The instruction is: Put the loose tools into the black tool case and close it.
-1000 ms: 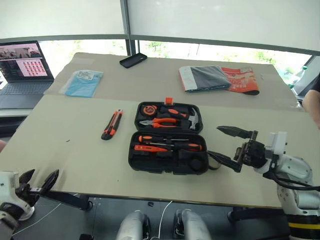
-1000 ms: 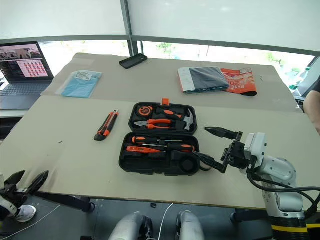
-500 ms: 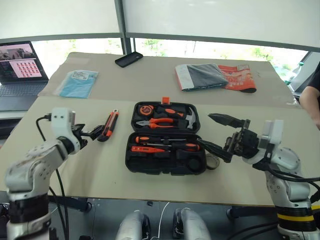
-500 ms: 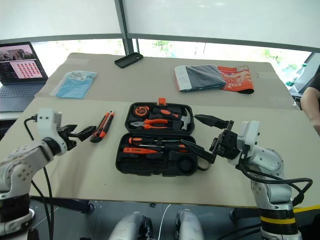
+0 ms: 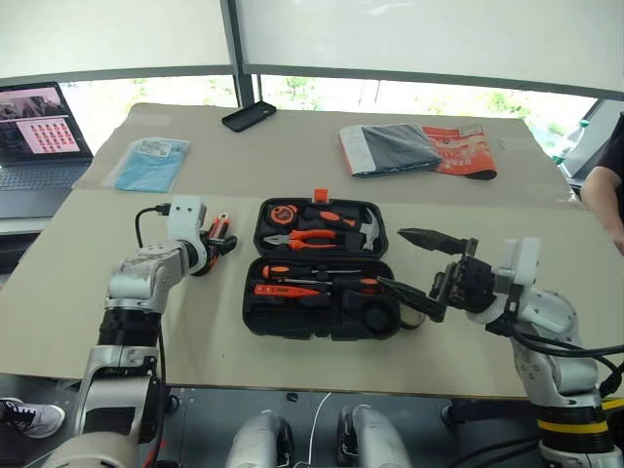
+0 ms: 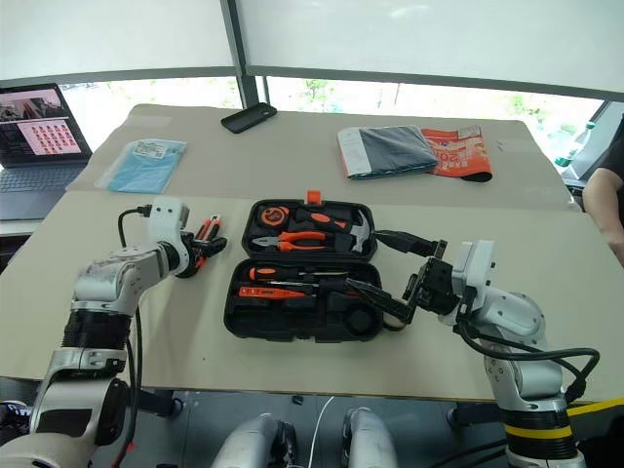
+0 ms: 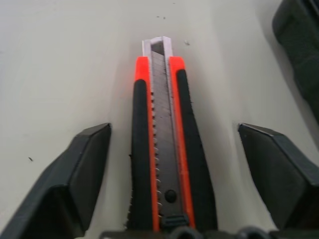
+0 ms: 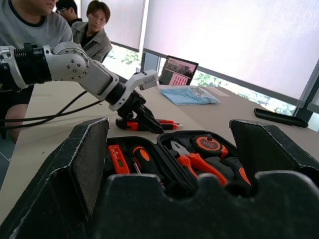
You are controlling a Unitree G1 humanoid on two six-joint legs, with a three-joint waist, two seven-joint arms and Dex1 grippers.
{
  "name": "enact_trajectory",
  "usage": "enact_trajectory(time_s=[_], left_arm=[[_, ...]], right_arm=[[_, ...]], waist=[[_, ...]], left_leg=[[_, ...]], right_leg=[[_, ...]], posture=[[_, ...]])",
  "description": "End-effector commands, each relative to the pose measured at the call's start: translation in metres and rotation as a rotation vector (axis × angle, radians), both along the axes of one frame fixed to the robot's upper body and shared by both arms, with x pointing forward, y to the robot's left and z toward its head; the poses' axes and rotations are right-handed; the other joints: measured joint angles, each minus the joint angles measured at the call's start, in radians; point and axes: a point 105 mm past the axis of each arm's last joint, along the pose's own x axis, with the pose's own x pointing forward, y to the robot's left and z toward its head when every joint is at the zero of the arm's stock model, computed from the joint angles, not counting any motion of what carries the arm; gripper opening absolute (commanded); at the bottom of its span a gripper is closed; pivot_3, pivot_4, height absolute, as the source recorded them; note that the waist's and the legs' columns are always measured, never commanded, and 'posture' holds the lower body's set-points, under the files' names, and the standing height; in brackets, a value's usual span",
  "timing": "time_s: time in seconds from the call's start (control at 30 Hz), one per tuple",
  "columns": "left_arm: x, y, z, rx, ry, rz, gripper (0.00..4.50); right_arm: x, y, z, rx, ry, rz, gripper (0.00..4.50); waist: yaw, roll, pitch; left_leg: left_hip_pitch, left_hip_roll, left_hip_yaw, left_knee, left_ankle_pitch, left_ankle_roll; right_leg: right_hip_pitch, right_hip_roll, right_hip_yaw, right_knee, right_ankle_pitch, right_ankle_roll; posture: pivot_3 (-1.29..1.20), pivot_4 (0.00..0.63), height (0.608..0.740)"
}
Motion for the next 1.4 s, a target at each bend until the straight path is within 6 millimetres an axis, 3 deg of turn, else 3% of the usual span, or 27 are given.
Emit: enact_trajectory(time_s=[0.03, 0.13, 0.27, 0.37, 0.5, 0.63, 0.83, 1.03, 1.4], left_arm=[[-0.001, -0.004, -0.003, -0.008, 0.01, -0.034, 2.64], [-0.007, 0.005, 0.004, -0.028, -0.01, -0.039, 1.6], [-0.013, 0.004, 0.044, -0.079, -0.213, -0.163, 1.55], [-0.049, -0.014, 0.08, -0.019, -0.362, -0.595, 1.55], [-0.083, -0.043, 0.088, 0.047, -0.307, -0.949, 1.55], [-0.121, -0.094, 0.073, 0.109, -0.2, -1.324, 1.55], [-0.12, -0.135, 0.041, 0.208, -0.134, -1.401, 1.55], [-0.116, -0.142, 0.026, 0.318, -0.1, -1.431, 1.55], [-0.122, -0.162, 0.012, 0.318, -0.05, -1.505, 1.55]], right_arm=[[-0.006, 0.001, 0.009, -0.005, -0.039, 0.01, 4.5], [-0.006, 0.0, 0.009, -0.011, -0.035, 0.008, 4.5], [-0.006, -0.002, 0.009, -0.024, -0.037, 0.003, 4.5], [-0.007, -0.011, 0.01, -0.048, -0.028, -0.011, 4.5], [-0.013, -0.026, 0.004, -0.105, 0.037, -0.012, 4.5], [-0.023, -0.038, -0.01, -0.213, 0.065, -0.011, 4.5], [-0.032, -0.038, -0.017, -0.255, 0.083, -0.013, 4.5], [-0.037, -0.048, -0.015, -0.256, 0.087, -0.075, 4.5], [-0.042, -0.046, -0.021, -0.25, 0.099, -0.096, 4.5]], waist=[[0.0, 0.0, 0.0], [0.001, 0.0, 0.0], [-0.002, 0.0, 0.0], [-0.005, -0.001, 0.001], [0.002, 0.0, 0.001], [0.022, 0.001, 0.0], [0.024, 0.001, 0.0], [0.018, 0.001, 0.001], [0.025, 0.001, 0.001]], left_leg=[[0.0, 0.0, 0.0, 0.0, 0.0, 0.0], [0.0, 0.0, 0.0, 0.0, 0.0, 0.0], [0.0, 0.0, 0.0, 0.0, 0.0, 0.0], [-0.002, 0.001, 0.0, 0.0, 0.0, 0.0], [-0.002, 0.001, 0.0, 0.0, -0.004, -0.009], [-0.001, -0.001, 0.0, 0.0, -0.006, -0.006], [-0.003, -0.001, 0.0, 0.002, -0.001, 0.005], [-0.003, 0.0, -0.001, 0.002, -0.001, 0.005], [-0.004, 0.0, -0.002, 0.002, -0.002, 0.007]], right_leg=[[0.0, 0.0, 0.0, 0.0, 0.0, 0.0], [0.0, -0.001, 0.0, 0.0, 0.0, 0.0], [0.0, -0.003, 0.001, 0.0, 0.0, 0.0], [-0.002, -0.003, 0.0, 0.0, 0.0, 0.0], [-0.002, -0.005, -0.001, -0.001, -0.001, -0.001], [0.0, -0.005, -0.001, -0.002, -0.001, 0.0], [0.0, 0.0, 0.0, -0.003, 0.0, 0.002], [-0.001, 0.002, 0.0, -0.002, 0.0, 0.002], [-0.001, 0.001, 0.0, -0.003, 0.0, 0.002]], posture=[[0.0, 0.15, 0.74], [0.0, 0.15, 0.74], [0.0, 0.15, 0.74], [0.0, 0.15, 0.74], [0.0, 0.15, 0.74], [0.0, 0.15, 0.74], [0.0, 0.15, 0.74], [0.0, 0.15, 0.74], [0.0, 0.15, 0.74]])
